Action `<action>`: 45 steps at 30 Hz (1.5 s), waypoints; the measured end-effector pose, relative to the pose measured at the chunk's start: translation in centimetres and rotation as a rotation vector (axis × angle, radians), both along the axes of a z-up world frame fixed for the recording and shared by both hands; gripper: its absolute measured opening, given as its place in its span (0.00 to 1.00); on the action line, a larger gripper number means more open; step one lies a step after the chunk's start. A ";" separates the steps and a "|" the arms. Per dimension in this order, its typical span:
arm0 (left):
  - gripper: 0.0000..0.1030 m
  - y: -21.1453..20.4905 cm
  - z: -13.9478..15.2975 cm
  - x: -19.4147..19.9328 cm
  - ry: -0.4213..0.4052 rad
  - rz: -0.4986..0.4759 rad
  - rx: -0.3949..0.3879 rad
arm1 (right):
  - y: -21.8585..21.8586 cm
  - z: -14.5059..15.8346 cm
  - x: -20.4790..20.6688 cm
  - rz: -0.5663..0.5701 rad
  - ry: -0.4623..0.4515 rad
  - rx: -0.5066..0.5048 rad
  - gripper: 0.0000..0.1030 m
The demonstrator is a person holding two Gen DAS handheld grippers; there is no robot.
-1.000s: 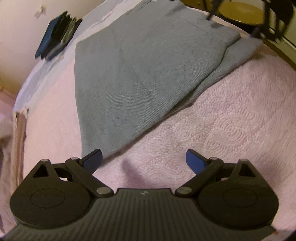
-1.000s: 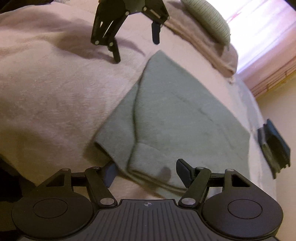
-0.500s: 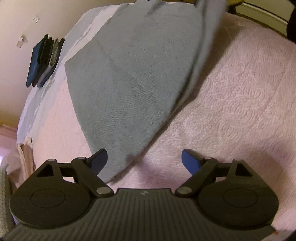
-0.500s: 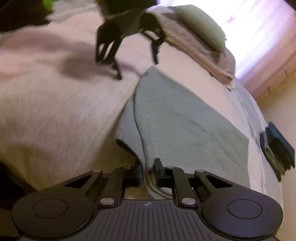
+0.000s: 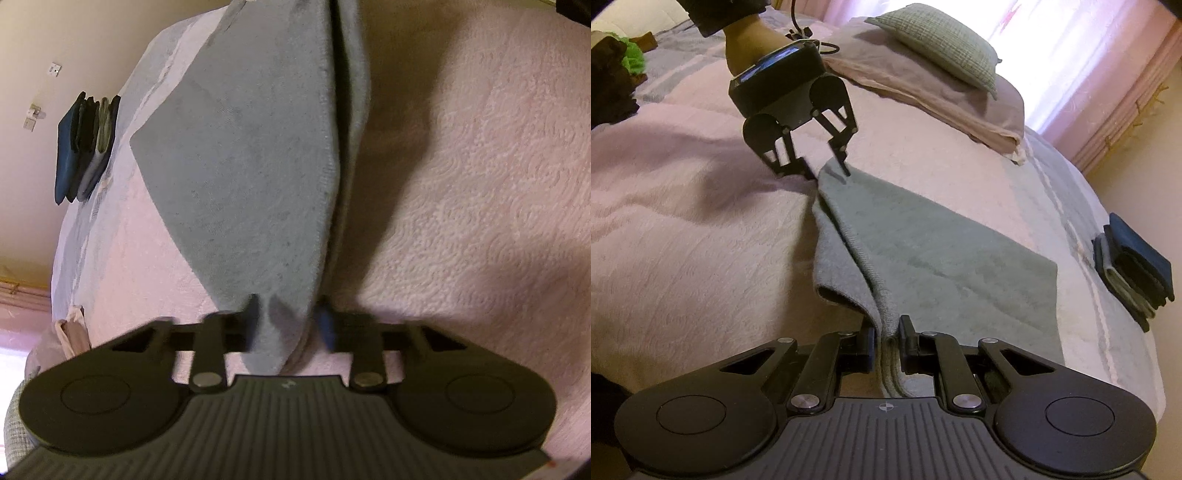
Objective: Fold clothes
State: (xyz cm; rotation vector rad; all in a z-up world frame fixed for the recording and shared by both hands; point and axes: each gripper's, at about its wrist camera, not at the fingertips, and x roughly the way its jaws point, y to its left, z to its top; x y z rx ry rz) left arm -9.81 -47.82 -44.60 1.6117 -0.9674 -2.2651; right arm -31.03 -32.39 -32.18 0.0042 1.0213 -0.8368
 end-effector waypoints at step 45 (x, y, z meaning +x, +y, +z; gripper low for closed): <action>0.18 -32.9 6.3 -29.6 0.147 0.643 0.673 | -19.3 -6.8 -35.3 -0.971 -0.950 0.678 0.08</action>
